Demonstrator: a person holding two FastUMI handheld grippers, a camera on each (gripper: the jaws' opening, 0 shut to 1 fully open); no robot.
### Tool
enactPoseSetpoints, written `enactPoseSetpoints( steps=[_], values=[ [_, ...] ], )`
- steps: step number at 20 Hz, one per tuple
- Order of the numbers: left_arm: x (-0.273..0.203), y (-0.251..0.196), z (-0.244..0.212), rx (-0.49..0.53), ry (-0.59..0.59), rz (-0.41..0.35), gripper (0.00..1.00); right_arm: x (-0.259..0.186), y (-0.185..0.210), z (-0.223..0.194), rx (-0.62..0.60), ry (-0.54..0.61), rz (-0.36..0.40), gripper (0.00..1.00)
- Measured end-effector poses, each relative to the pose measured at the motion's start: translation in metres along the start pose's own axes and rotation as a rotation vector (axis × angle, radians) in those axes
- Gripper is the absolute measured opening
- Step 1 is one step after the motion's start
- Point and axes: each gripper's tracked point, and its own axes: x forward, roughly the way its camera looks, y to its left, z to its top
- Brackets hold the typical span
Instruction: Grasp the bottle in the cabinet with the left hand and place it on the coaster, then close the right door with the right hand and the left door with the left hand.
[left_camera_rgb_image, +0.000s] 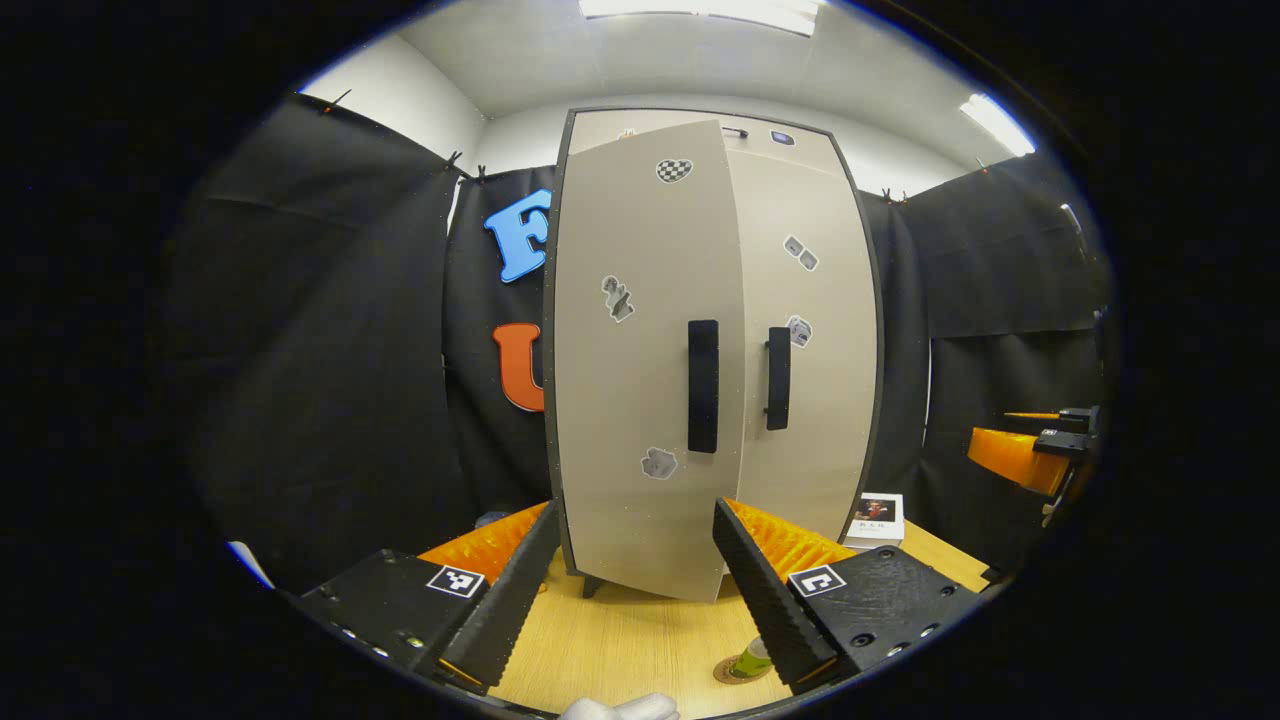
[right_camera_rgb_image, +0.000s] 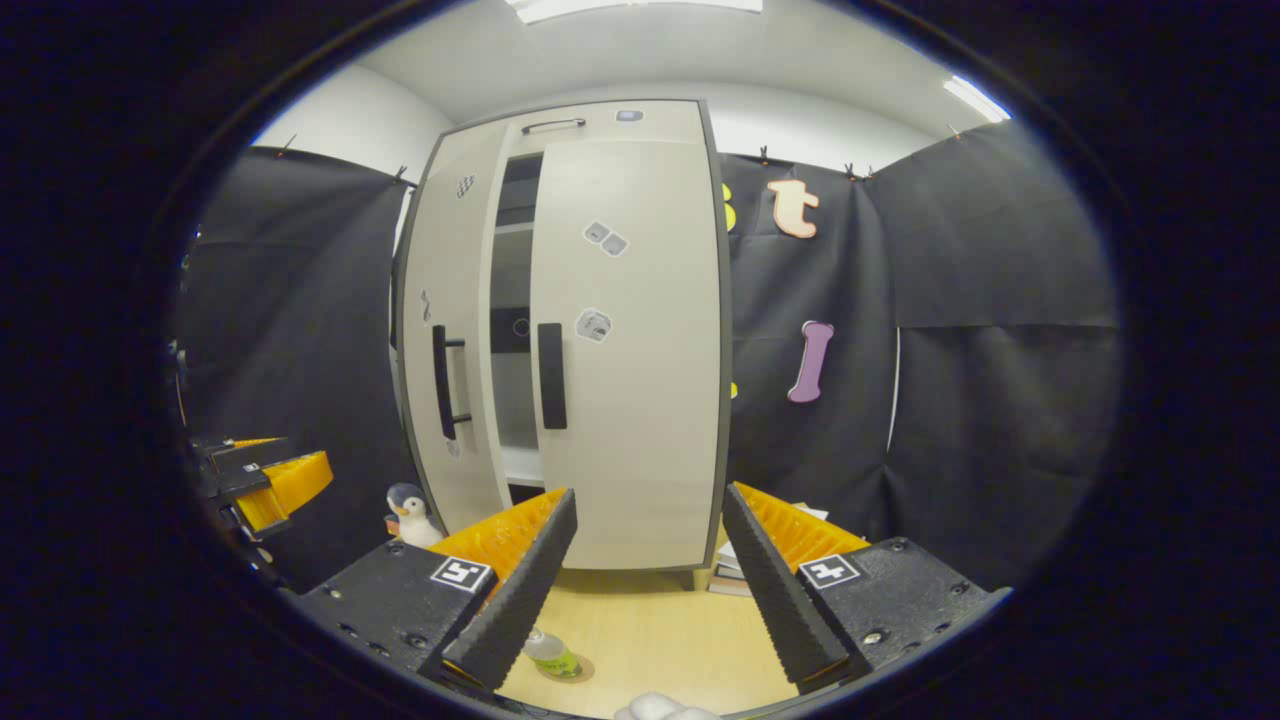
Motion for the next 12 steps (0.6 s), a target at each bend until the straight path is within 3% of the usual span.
enactPoseSetpoints(
  steps=[5, 6, 12],
  values=[
    [-0.001, -0.001, -0.006, 0.012, 0.012, -0.004, 0.98, -0.001, 0.012, 0.001, -0.017, -0.008, 0.025, 0.97],
    [-0.002, -0.001, -0.007, 0.012, 0.016, -0.004, 0.94, -0.001, 0.014, 0.001, -0.019, -0.007, 0.026, 0.97],
    [0.0, 0.009, -0.002, 0.025, 0.0, 0.023, 0.94, 0.0, 0.013, 0.004, -0.026, -0.012, 0.021, 0.97]
  ],
)
